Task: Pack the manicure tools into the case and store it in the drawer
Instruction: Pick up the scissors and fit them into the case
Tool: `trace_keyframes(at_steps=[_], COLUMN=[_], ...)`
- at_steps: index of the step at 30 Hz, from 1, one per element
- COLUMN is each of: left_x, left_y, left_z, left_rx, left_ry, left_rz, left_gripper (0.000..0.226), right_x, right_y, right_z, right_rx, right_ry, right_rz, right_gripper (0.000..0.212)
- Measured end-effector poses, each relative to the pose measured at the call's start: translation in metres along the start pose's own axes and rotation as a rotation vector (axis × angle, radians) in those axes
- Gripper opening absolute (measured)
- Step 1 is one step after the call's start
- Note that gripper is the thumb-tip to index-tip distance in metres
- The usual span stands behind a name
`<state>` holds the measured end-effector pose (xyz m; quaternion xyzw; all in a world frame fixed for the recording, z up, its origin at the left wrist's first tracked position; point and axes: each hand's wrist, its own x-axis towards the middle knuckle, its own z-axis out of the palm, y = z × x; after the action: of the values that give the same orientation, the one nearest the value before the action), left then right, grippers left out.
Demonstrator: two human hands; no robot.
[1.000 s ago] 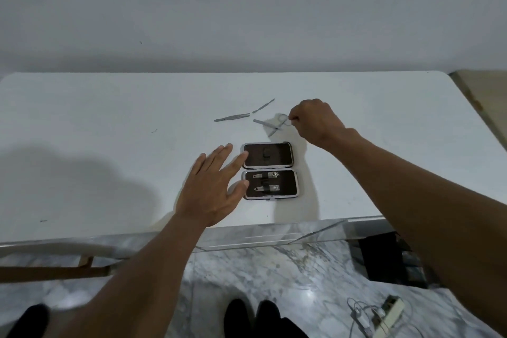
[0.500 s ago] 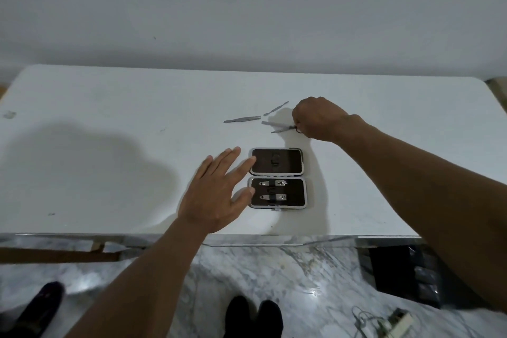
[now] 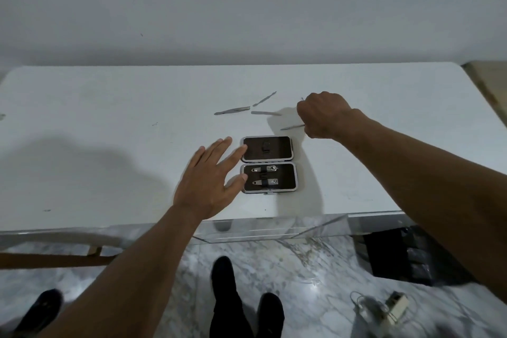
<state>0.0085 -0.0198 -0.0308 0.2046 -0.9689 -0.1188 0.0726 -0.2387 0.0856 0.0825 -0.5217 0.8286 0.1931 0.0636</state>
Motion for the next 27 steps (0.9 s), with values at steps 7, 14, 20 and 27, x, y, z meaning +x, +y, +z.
trace_keyframes(at_steps=[7, 14, 20, 27], left_x=[0.000, -0.001, -0.002, -0.002], left_y=[0.000, 0.001, 0.001, -0.001], left_z=[0.000, 0.002, 0.002, 0.002], left_rx=[-0.001, 0.011, 0.011, 0.004], left_ry=[-0.008, 0.000, -0.005, -0.003], left_rz=[-0.005, 0.004, 0.007, 0.012], left_gripper=[0.060, 0.060, 0.062, 0.063], right_x=[-0.039, -0.075, -0.086, -0.085], right_y=[0.003, -0.006, -0.017, -0.031], right_z=[0.008, 0.021, 0.036, 0.034], right_rx=[0.017, 0.079, 0.084, 0.095], right_ry=[0.034, 0.156, 0.166, 0.162], right_rz=[0.025, 0.088, -0.080, -0.128], right_gripper=[0.033, 0.030, 0.016, 0.017])
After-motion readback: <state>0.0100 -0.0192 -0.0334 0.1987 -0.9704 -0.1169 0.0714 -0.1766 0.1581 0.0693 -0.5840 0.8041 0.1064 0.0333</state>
